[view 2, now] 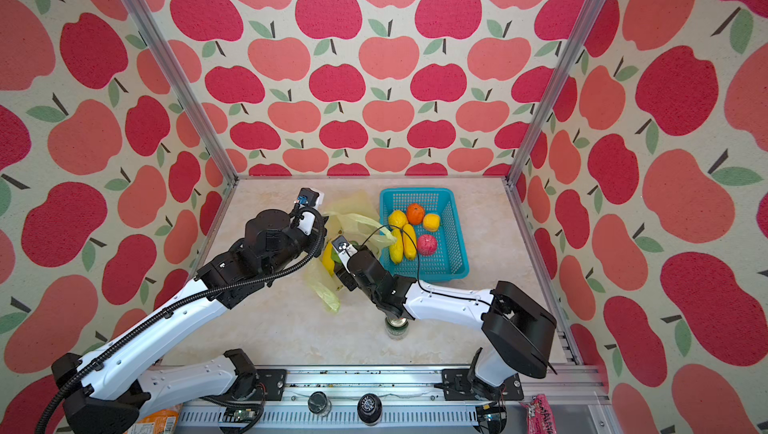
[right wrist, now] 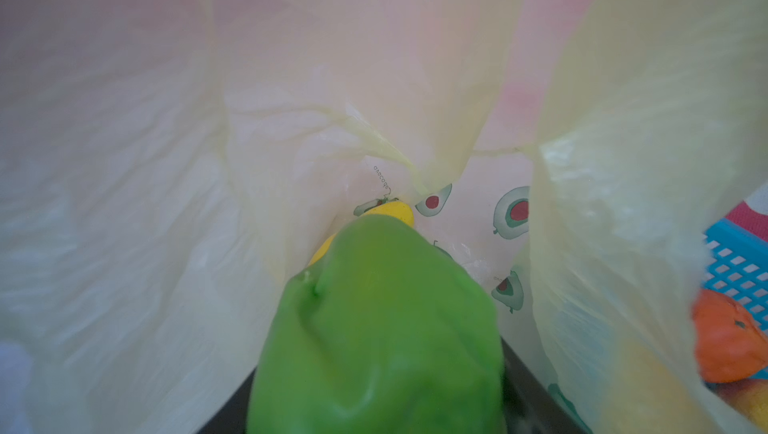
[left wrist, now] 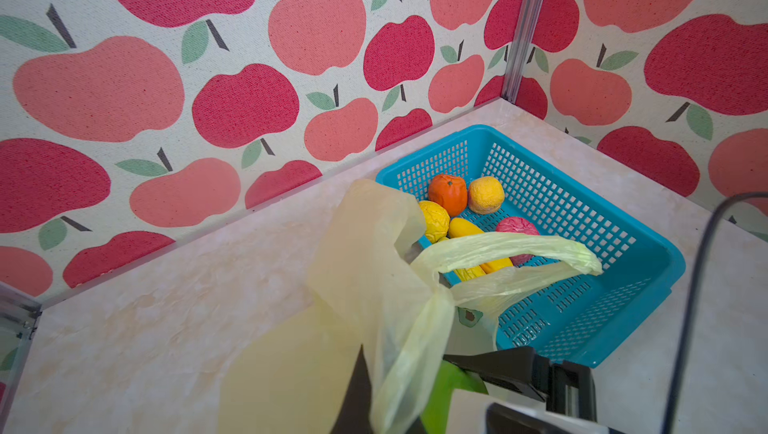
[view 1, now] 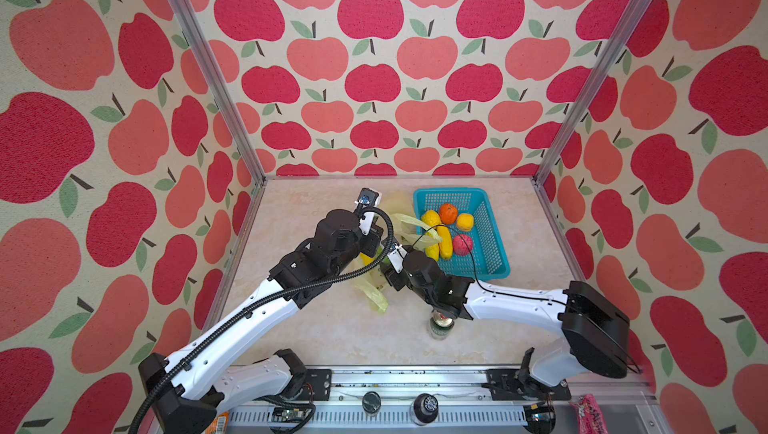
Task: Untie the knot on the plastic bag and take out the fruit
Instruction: 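Carry the green fruit to the teal basket and release it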
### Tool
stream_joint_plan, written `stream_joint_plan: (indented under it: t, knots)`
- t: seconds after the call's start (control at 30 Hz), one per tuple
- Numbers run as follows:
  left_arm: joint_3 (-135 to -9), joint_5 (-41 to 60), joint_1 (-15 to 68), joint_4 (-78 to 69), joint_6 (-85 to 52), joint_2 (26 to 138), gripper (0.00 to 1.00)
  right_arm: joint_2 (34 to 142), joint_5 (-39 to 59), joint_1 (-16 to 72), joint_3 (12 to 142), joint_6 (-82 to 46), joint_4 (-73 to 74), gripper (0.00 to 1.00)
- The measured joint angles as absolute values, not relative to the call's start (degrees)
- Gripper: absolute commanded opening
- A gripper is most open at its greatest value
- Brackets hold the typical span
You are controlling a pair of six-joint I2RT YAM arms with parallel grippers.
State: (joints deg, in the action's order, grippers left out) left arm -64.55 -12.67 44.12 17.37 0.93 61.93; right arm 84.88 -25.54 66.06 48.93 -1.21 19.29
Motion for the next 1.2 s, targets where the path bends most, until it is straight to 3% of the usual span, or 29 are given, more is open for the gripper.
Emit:
stream_joint_plan:
  t: [0.37, 0.53, 0.83, 1.2]
  knots:
    - [-64.55, -12.47, 43.53, 17.37, 0.93, 61.93, 0.00, 57.19, -32.40, 67.37, 37.87, 5.19, 27.11, 0.20]
    - [-64.55, -12.16, 43.51, 17.37, 0.93, 61.93, 0.00, 49.41, -38.61, 65.14, 34.76, 6.04, 29.21, 0.18]
    - [-64.55, -12.03, 43.11, 17.37, 0.95, 61.93, 0.00, 51.09, -43.83, 49.54, 34.48, -7.81, 19.00, 0.18]
    - [-65.10, -11.57, 42.76, 17.32, 0.95, 61.93, 0.00, 65.43, -36.36, 36.95, 34.48, -22.46, 13.32, 0.16]
